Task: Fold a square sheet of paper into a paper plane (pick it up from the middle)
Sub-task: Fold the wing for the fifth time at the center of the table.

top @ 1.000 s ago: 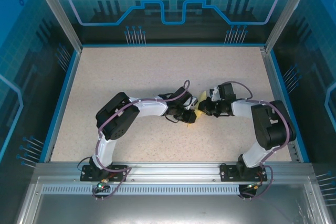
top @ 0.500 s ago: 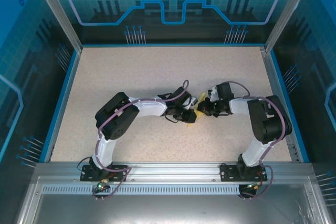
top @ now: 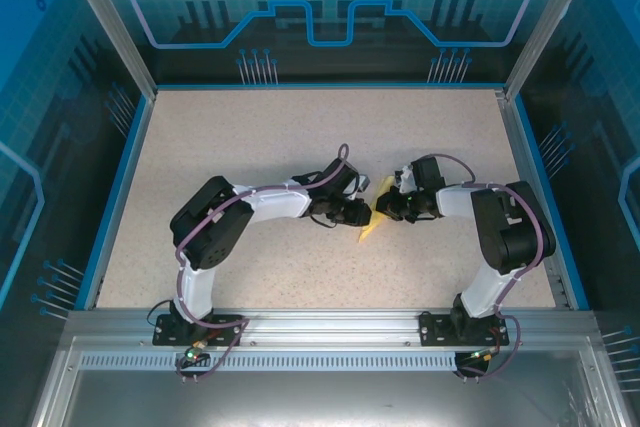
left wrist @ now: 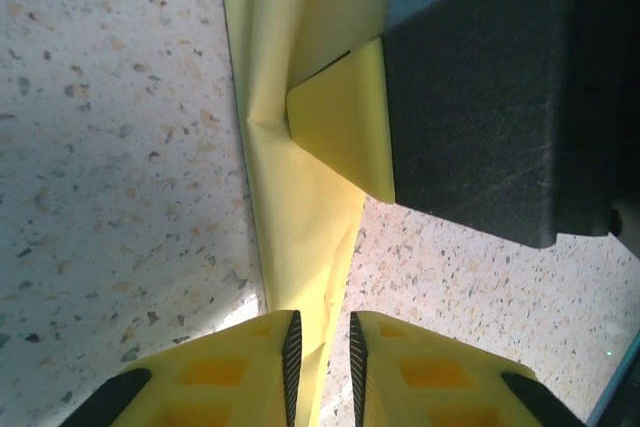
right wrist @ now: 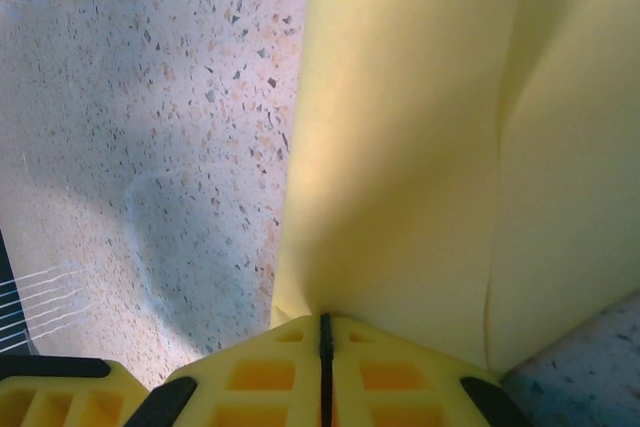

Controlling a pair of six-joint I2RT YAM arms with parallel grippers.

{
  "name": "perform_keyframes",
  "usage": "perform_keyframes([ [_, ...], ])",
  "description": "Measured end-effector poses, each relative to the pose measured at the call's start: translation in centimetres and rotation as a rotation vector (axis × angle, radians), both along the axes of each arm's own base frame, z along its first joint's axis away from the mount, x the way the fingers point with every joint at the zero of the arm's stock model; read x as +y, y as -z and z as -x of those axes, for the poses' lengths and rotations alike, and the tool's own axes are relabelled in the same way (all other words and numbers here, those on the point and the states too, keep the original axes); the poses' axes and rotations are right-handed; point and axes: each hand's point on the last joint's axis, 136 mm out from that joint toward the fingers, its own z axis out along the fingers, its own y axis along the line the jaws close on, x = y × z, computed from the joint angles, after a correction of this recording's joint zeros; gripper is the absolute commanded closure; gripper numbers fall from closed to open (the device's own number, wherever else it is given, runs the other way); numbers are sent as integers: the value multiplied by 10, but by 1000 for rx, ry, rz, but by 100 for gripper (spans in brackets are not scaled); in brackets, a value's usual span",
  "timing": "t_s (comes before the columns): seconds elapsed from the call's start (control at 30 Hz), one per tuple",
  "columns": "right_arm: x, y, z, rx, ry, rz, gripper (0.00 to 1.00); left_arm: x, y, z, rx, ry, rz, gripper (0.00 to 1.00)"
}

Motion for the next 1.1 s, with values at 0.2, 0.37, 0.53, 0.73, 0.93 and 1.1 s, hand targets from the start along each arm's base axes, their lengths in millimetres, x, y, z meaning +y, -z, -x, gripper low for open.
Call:
perform_keyframes([
  [0.2,0,0,0,1,0,0,92,0,0,1,32,-33,10,82],
  [0.37,0,1,0,1,0,-1,92,4,9,9,68,-43,-1,82],
  [0.53,0,1,0,1,-1,-3,92,2,13,19,82,-29,-12,82],
  [0.73,1,1,-1,-1,-2,-4,93,-5,14,29,84,-4,-17,81],
  [0.93,2,1,-1,-3,-5,-10,93,-3,20,40,79,7,-75,76],
  [1.1,2,1,-1,-4,-6,-14,93,3,18,49,34,12,-150,67],
])
